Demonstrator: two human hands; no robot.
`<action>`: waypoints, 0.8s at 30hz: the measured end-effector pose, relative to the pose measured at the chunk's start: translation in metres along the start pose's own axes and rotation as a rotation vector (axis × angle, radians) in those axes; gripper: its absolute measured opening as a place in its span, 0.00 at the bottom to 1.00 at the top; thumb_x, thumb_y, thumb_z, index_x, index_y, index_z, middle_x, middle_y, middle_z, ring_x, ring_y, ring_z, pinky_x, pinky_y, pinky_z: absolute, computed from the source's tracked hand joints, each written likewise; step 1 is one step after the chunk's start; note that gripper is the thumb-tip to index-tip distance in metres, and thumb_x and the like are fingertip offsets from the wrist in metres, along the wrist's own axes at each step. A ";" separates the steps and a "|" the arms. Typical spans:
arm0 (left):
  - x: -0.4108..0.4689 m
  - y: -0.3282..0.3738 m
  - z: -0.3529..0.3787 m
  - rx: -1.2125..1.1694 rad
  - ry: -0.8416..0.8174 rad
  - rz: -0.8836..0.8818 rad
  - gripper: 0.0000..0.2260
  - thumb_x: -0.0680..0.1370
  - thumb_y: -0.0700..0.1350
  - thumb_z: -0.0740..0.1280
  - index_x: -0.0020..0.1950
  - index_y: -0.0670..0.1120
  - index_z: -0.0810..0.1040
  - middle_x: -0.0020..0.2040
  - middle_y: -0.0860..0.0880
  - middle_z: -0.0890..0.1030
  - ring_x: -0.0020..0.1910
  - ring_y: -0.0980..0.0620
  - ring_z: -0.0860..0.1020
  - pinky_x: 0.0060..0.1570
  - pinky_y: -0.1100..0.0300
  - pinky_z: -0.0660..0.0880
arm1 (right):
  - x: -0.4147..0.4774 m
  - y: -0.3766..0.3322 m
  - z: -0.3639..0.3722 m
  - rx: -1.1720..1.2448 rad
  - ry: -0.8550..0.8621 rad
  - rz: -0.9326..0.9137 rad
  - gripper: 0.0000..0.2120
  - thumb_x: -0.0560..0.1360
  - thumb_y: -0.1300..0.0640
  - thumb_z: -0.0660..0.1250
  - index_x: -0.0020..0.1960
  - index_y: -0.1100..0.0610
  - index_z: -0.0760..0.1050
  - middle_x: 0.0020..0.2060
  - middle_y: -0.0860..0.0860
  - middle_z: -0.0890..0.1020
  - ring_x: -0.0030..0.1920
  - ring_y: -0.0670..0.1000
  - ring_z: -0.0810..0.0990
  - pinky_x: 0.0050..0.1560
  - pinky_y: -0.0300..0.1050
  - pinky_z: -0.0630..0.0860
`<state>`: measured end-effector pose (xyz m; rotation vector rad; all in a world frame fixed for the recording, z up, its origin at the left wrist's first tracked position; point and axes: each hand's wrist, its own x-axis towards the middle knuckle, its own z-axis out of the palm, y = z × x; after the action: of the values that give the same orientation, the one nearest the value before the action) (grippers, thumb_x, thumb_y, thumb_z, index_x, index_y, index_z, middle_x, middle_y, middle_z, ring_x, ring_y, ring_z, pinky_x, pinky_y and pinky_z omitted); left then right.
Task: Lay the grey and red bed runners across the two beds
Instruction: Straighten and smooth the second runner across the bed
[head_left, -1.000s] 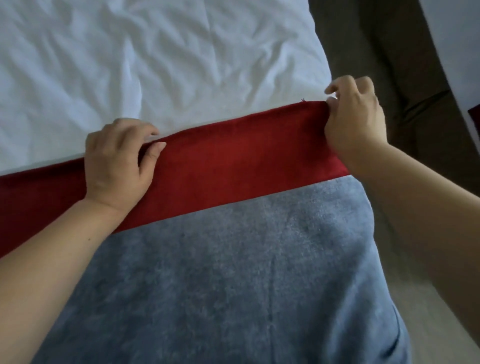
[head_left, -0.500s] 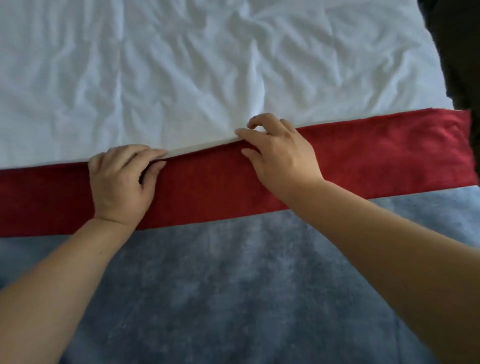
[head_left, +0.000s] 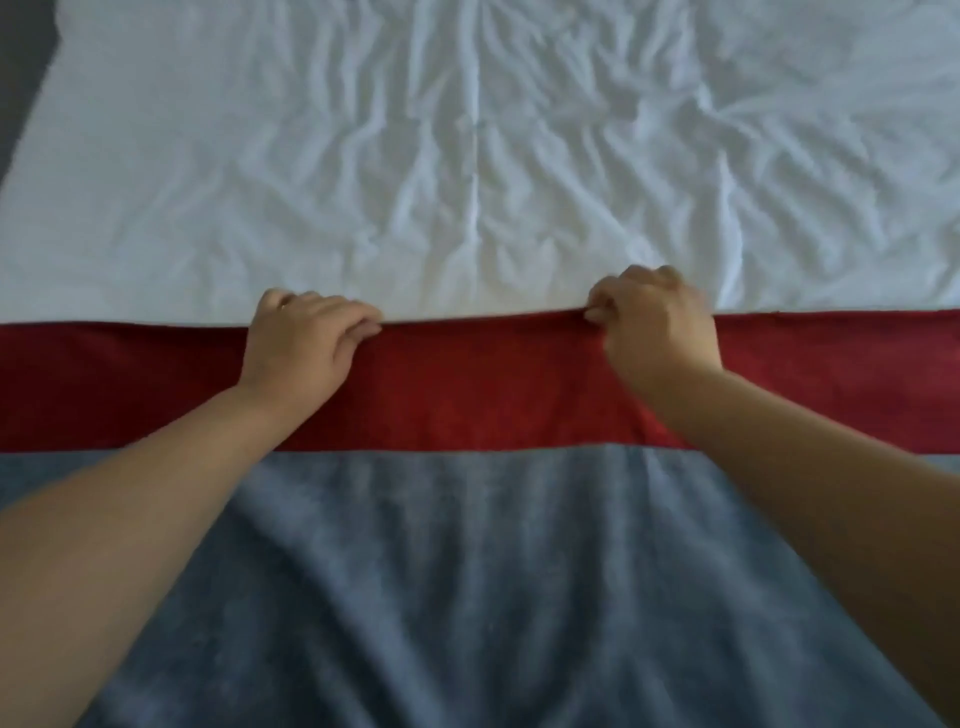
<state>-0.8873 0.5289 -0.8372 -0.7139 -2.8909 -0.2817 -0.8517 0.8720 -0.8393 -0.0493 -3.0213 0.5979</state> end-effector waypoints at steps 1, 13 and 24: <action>0.007 -0.005 0.001 -0.007 -0.009 -0.020 0.12 0.82 0.52 0.64 0.52 0.48 0.85 0.46 0.47 0.87 0.45 0.41 0.83 0.51 0.46 0.68 | 0.007 -0.001 0.003 0.012 0.017 0.091 0.06 0.78 0.58 0.67 0.49 0.54 0.83 0.46 0.55 0.82 0.51 0.61 0.76 0.48 0.50 0.71; -0.145 0.071 0.024 -0.048 -0.271 -0.206 0.27 0.86 0.60 0.50 0.84 0.57 0.51 0.85 0.45 0.49 0.83 0.41 0.48 0.80 0.39 0.49 | -0.145 -0.056 0.063 -0.101 -0.166 0.104 0.27 0.85 0.43 0.47 0.83 0.43 0.48 0.83 0.50 0.49 0.82 0.56 0.44 0.81 0.58 0.42; -0.340 0.169 -0.034 -0.072 -0.404 -0.166 0.30 0.82 0.67 0.51 0.83 0.58 0.56 0.84 0.43 0.55 0.82 0.40 0.56 0.76 0.31 0.53 | -0.357 -0.111 0.024 0.095 -0.382 -0.394 0.30 0.82 0.38 0.56 0.82 0.44 0.56 0.82 0.51 0.54 0.82 0.58 0.52 0.79 0.62 0.48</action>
<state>-0.5067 0.5170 -0.8444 -0.6009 -3.3486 -0.2915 -0.4992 0.7451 -0.8388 0.7256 -3.2037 0.7805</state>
